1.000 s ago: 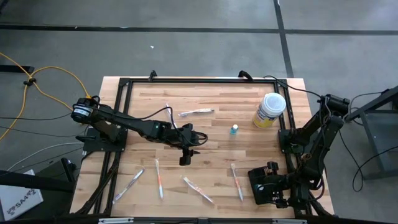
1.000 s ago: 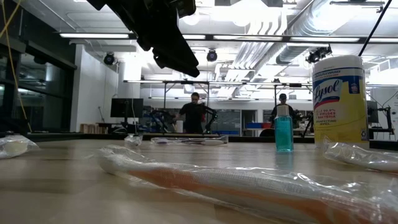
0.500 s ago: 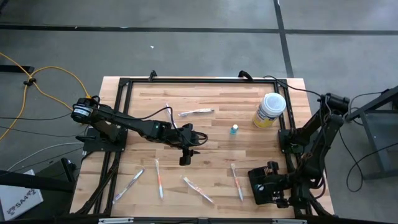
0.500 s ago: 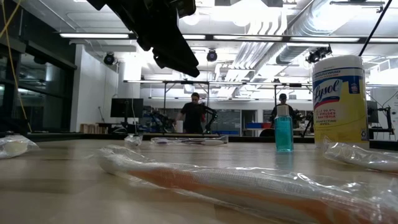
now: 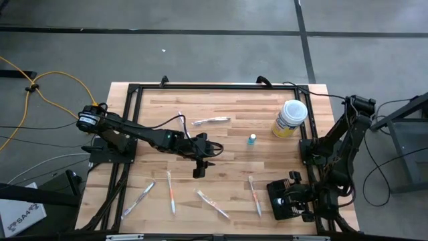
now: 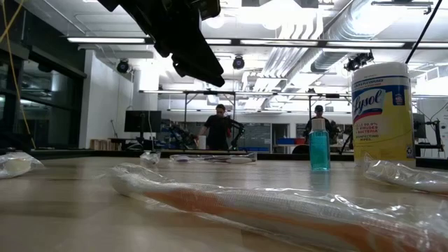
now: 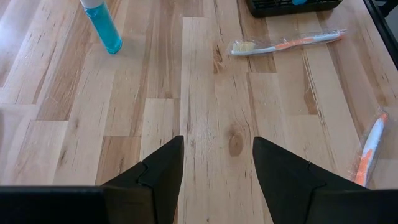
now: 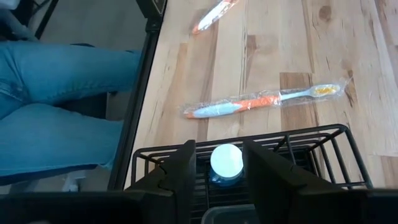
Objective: Pick & Place toothbrushing station
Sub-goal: Put the blue mouthwash into the mesh organizer
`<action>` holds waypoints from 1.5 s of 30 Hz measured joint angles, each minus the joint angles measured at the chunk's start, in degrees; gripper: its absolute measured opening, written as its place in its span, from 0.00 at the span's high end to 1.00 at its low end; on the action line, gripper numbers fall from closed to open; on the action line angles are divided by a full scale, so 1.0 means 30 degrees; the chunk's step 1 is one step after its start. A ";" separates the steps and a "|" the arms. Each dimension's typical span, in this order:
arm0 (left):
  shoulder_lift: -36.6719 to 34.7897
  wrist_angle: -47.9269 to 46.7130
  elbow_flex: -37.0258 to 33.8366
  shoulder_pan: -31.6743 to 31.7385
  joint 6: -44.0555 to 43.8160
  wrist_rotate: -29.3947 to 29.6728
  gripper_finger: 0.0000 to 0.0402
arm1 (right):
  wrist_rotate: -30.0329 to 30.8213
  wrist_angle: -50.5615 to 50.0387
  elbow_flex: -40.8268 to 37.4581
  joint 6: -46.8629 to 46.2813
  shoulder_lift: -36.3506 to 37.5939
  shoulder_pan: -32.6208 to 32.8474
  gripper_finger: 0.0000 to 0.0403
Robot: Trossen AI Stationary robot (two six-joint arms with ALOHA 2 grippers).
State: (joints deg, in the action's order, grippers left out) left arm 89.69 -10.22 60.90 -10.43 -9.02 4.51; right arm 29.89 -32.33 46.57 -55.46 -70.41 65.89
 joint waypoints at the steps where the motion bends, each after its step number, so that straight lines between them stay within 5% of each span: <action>1: 0.0000 0.0003 0.0000 0.0001 0.0000 0.0000 0.53 | 0.0000 0.0006 0.0000 0.0003 0.0007 0.0000 0.69; 14: 0.0000 0.0007 0.0000 0.0004 0.0000 0.0000 0.53 | 0.1512 0.0475 0.0000 0.0080 0.0007 -0.1559 0.70; 33: 0.0000 0.0000 0.0000 0.0005 0.0000 0.0007 0.53 | -0.1243 0.2134 0.0007 0.5078 0.0248 -0.9094 0.70; 45: 0.0000 0.0000 0.0000 -0.0002 0.0000 0.0007 0.53 | -0.4811 0.2155 0.0007 0.6598 0.0270 -1.4047 0.70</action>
State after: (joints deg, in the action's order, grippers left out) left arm 89.69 -10.22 60.90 -10.44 -9.02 4.54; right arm 15.46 -25.87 46.59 -35.67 -69.60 23.75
